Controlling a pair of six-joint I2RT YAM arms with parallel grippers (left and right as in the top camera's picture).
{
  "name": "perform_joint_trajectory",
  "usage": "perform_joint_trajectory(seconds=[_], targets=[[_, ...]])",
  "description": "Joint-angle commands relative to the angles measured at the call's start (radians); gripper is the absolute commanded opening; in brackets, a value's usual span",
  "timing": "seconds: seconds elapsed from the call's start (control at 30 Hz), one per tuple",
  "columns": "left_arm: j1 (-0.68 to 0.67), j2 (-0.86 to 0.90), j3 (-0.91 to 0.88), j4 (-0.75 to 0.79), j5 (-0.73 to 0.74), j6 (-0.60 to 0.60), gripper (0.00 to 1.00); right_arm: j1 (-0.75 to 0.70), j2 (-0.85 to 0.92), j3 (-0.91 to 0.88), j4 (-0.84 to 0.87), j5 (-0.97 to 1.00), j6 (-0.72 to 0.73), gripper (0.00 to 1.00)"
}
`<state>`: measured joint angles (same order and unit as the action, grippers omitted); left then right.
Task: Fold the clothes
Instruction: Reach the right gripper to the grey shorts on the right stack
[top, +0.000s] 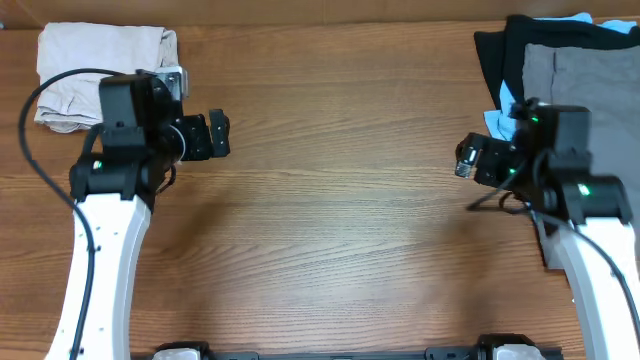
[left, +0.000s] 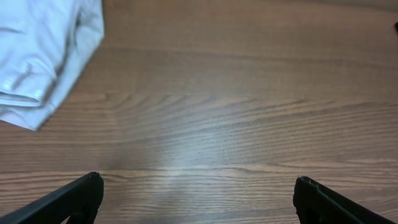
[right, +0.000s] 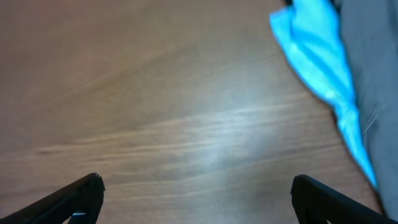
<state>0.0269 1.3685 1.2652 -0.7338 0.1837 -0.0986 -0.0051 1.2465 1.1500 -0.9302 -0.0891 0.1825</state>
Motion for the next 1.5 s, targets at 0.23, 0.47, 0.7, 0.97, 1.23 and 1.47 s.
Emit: perform_joint_trajectory(seconds=[0.23,0.47,0.7,0.97,1.23,1.47], targets=[[0.005,0.17,0.021,0.006,0.027,-0.006,0.99,-0.096,0.189,0.025,0.028,0.042,0.064,1.0],[0.005,0.176,0.021,0.045,0.024,-0.006,0.99,-0.379,0.246,0.018,0.02,0.075,0.103,1.0],[0.005,0.176,0.021,0.092,0.024,-0.007,1.0,-0.53,0.32,-0.006,0.027,0.236,0.076,0.98],[0.005,0.176,0.021,0.108,0.023,-0.007,1.0,-0.561,0.384,-0.008,0.071,0.253,0.076,0.91],[0.005,0.176,0.021,0.13,0.016,-0.007,1.0,-0.561,0.45,-0.019,0.085,0.253,0.076,0.88],[0.005,0.176,0.021,0.134,0.015,-0.006,1.0,-0.561,0.513,-0.031,0.096,0.243,0.077,0.78]])
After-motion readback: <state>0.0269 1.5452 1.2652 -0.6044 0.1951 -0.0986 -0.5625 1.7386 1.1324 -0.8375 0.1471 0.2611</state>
